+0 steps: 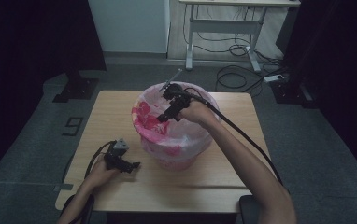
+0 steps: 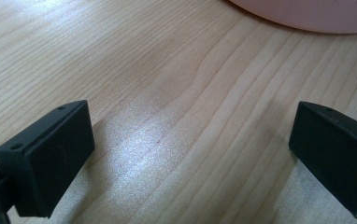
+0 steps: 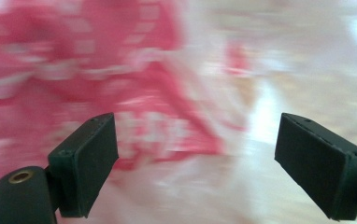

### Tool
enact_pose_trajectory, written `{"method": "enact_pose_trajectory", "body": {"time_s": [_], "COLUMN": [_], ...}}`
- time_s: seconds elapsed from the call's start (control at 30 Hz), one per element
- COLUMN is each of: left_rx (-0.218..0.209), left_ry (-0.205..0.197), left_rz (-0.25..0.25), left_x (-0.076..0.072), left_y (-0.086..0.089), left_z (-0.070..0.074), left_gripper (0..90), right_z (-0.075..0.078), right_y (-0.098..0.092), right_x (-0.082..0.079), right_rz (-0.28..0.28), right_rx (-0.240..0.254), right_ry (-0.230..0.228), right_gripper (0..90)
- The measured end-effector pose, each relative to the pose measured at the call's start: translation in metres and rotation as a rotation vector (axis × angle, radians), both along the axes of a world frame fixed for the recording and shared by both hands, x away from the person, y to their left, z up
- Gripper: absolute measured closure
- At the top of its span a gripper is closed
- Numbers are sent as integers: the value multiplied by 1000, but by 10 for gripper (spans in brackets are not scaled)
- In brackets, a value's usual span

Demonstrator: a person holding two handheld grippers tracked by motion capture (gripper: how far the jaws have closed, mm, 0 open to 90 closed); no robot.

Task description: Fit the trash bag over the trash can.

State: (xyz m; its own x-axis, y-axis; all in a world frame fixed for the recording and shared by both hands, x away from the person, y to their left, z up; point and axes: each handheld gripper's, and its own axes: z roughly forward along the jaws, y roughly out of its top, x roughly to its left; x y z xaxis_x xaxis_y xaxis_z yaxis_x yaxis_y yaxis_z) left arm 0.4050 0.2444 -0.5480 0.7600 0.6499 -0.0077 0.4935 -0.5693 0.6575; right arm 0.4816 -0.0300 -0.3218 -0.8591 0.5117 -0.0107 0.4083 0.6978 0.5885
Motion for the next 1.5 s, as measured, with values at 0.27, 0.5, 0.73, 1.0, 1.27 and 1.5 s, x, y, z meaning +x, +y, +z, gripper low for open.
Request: {"method": "enact_pose_trajectory", "body": {"time_s": [0.27,0.5,0.73,1.0,1.27,1.5], "left_rx": [0,0,1,0,0,0], "left_ry": [0,0,1,1,1,0], "left_rz": [0,1,1,3,7,9], "left_x": [0,0,-1,-2,-2,-3], "left_y": [0,0,0,0,0,0], "left_z": [0,0,0,0,0,0], "left_gripper": [0,0,0,0,0,0], "right_z": [-41,-40,-4,20,34,40], "right_y": [-7,-4,-21,-40,-57,-75], "right_x": [38,36,17,4,-6,-13], "right_rz": [-129,-38,-6,-5,-20,-38], "right_rx": [-53,-57,16,46,62,86], "right_ry": [15,20,-6,-30,-59,-66], "right_gripper": [127,130,120,118,117,116]}}
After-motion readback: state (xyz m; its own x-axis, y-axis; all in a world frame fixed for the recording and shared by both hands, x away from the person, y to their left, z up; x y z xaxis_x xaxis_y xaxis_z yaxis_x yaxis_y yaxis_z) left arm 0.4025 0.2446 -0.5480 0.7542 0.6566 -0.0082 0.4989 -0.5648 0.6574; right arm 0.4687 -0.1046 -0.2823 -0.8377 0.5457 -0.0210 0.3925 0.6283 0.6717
